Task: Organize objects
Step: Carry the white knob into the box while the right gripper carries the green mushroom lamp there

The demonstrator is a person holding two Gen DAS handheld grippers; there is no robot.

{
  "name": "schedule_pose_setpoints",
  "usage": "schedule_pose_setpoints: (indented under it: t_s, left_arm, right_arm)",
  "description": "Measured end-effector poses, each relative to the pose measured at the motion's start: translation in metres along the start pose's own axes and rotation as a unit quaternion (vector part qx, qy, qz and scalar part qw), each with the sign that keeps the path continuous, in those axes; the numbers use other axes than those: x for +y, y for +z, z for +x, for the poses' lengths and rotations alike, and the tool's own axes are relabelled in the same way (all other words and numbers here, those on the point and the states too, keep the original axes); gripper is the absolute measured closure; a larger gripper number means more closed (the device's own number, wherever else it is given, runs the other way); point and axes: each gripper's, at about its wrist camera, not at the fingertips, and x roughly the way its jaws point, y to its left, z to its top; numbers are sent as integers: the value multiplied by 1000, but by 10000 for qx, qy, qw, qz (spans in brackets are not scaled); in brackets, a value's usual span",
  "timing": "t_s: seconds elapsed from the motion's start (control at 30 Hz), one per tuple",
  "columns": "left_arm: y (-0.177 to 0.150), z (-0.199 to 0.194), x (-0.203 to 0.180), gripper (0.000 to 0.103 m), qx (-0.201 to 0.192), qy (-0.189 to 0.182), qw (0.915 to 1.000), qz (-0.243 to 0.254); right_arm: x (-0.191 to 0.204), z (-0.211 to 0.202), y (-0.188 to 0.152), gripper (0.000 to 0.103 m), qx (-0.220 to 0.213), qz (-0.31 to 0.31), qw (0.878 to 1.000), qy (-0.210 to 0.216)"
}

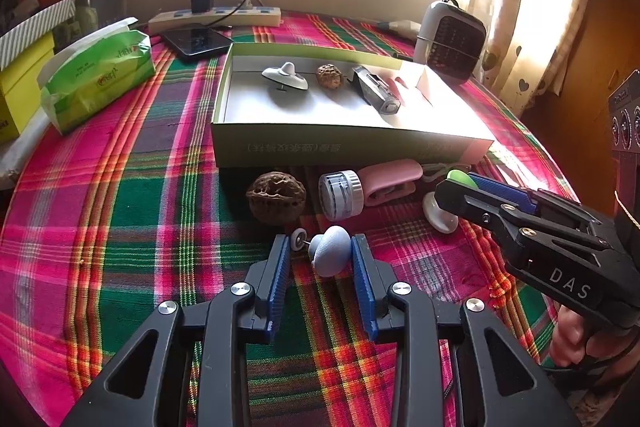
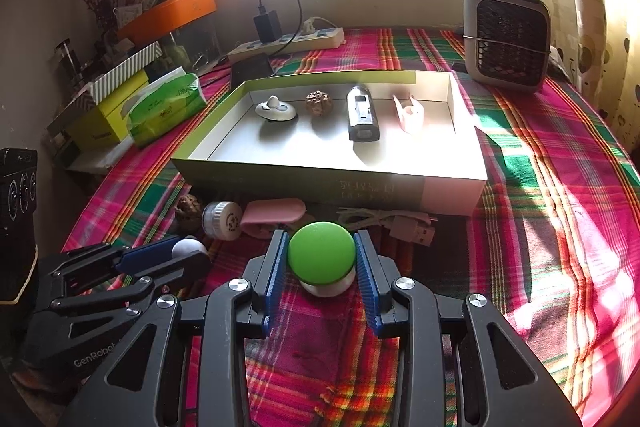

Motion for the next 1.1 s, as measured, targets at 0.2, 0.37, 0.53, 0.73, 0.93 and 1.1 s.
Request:
schedule_pose_setpoints:
  t_s: [0.2, 0.37, 0.53, 0.73, 0.93, 1.1]
  left_arm:
    - [1, -6, 0, 74, -52, -11, 10000, 47]
    - [6, -14, -3, 74, -157, -54, 9998, 65]
    - [15, -21, -6, 74, -272, -97, 9996, 55]
    - [27, -26, -7, 74, -378, -136, 9992, 54]
    - [39, -26, -5, 74, -442, -129, 9989, 51]
    - [50, -19, -2, 74, -424, -137, 9990, 54]
  right_arm:
    - [2, -4, 1, 68, -41, -7, 10000, 51]
    - [1, -7, 2, 68, -55, 25, 9999, 122]
    - [2, -12, 5, 68, -115, -2, 9998, 178]
    - [5, -17, 12, 68, -184, -50, 9995, 247]
    - [6, -18, 21, 68, -253, -47, 9992, 306]
    - [5, -15, 34, 68, -304, -59, 9991, 285]
